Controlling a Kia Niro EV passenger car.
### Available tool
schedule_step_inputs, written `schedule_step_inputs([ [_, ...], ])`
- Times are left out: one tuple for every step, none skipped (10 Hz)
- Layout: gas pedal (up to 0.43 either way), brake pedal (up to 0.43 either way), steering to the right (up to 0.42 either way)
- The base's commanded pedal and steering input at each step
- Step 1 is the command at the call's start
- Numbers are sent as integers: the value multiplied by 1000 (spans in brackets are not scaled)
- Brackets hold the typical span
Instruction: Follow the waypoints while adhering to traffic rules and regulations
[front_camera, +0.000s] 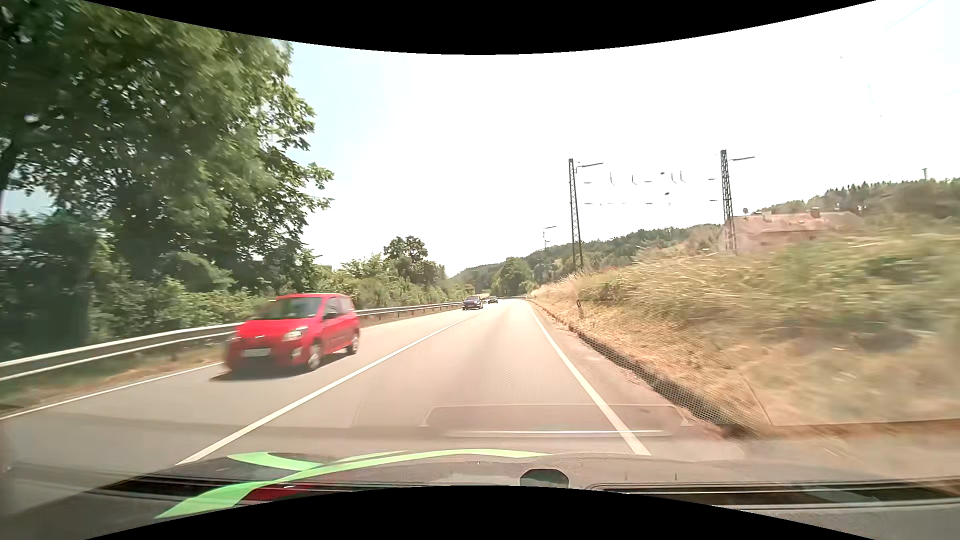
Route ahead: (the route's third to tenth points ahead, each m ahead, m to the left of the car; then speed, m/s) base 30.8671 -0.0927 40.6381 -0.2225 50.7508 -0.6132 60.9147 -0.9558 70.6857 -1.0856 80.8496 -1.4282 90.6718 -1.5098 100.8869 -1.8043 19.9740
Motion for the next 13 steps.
schedule_step_inputs([
  [228,0,-2],
  [220,0,-1],
  [220,0,-1],
  [220,0,0],
  [189,0,0],
  [169,0,0],
  [169,0,0],
  [169,0,0],
  [177,0,0],
  [177,0,0],
  [189,0,1],
  [189,0,0],
  [189,0,0],
])
